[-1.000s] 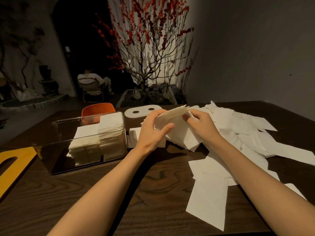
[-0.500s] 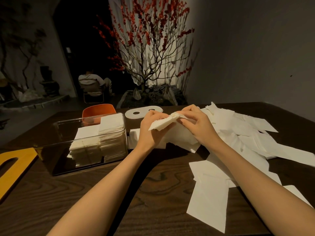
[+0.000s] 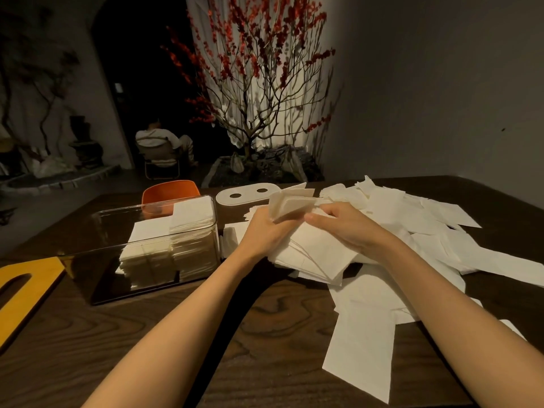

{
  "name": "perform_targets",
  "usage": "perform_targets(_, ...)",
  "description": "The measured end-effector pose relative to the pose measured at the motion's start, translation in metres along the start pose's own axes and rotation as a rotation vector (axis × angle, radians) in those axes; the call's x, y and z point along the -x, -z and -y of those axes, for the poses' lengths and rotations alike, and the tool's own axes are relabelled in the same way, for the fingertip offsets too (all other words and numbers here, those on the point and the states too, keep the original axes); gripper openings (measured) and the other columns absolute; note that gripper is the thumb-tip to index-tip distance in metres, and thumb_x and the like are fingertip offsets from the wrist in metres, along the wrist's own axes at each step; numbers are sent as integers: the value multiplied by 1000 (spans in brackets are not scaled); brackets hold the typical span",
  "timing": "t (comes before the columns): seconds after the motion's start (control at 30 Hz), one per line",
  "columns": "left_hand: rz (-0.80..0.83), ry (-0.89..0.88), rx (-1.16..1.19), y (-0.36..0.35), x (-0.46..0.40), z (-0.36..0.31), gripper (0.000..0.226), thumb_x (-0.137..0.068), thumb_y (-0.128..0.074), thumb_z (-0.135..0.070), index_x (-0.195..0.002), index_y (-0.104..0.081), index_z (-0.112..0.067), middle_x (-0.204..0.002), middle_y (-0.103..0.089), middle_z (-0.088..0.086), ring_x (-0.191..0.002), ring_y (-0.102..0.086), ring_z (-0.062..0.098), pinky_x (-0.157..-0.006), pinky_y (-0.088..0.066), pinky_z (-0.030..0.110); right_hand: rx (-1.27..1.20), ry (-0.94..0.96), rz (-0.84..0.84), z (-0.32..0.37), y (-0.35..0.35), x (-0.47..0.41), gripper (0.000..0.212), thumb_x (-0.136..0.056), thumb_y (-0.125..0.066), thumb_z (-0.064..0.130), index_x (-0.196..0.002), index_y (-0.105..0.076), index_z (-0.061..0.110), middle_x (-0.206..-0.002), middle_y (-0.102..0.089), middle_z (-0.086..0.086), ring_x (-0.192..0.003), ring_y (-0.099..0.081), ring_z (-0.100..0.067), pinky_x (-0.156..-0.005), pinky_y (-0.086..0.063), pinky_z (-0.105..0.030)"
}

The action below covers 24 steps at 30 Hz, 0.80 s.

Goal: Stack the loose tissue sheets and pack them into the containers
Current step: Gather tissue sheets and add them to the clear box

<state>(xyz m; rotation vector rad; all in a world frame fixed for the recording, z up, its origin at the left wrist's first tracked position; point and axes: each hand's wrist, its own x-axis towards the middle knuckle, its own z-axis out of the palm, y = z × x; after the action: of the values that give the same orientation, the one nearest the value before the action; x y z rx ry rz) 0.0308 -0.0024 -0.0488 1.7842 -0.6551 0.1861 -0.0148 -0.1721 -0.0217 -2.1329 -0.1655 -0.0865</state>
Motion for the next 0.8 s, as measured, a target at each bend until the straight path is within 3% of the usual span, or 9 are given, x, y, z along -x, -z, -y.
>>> perform_targets(0.1,58,40,-10,-1,0,2,11,-88,-66,-33,-98,-64,-38,-98,-69,-8,-94,-65,10,-87,-53,36,-61,-58,68,-1,0,3,20,-88,-63,42,-87,-63,23,-79,-66,4,-69,-64,-10,-55,-45,-19)
perform_targets(0.2,63,133,101,-3,1,1,48,-79,-59,-62,-115,-60,-30,-112,-66,-7,-102,-64,10,-91,-53,32,-112,-42,-3,-3,0,3,26,-90,-63,36,-86,-63,11,-81,-62,-5,-69,-58,-15,-58,-43,-23)
perform_targets(0.3,4,240,161,0,1,-1,56,-88,-58,-51,-130,-43,-16,-128,-55,1,-109,-57,12,-91,-48,29,-240,-98,-125,-3,2,2,27,-92,-60,36,-96,-62,9,-91,-65,-6,-79,-62,-19,-68,-48,-31)
perform_targets(0.43,149,308,102,3,1,5,54,-87,-64,-40,-128,-32,-24,-119,-53,-9,-100,-54,3,-81,-42,17,-362,-123,-287,-7,6,-3,11,-95,-55,38,-90,-56,29,-97,-64,1,-86,-61,-17,-71,-50,-31)
perform_targets(0.53,280,335,-167,0,-1,13,71,-74,-76,-50,-127,-31,-35,-131,-49,-7,-114,-53,12,-92,-47,27,-443,-126,-358,-10,9,-4,10,-96,-53,38,-89,-52,32,-94,-60,6,-86,-59,-14,-63,-48,-26)
perform_targets(0.6,273,295,-270,-5,-1,18,75,-70,-77,-54,-130,-38,-32,-137,-49,-6,-121,-51,17,-102,-46,39,-497,-132,-363,-11,9,-5,8,-96,-53,38,-91,-51,33,-95,-60,7,-86,-59,-14,-61,-47,-26)
perform_targets(0.67,205,258,-270,-9,-1,19,68,-74,-76,-49,-131,-48,-23,-131,-55,-5,-118,-54,16,-101,-47,37,-523,-144,-359,-12,9,-7,8,-95,-54,40,-98,-50,33,-97,-60,6,-88,-59,-15,-63,-48,-28)
perform_targets(0.73,149,207,-229,-12,0,14,44,-81,-74,-38,-118,-58,-20,-113,-62,-9,-104,-59,8,-87,-50,21,-560,-161,-357,-13,8,-9,9,-94,-55,40,-99,-50,34,-102,-61,4,-92,-60,-17,-69,-51,-32)
perform_targets(0.8,120,189,-180,-12,0,11,23,-84,-72,-30,-102,-61,-23,-97,-63,-13,-90,-60,2,-72,-48,14,-624,-166,-358,-13,7,-10,5,-95,-55,37,-97,-52,34,-104,-64,2,-93,-62,-18,-70,-54,-33)
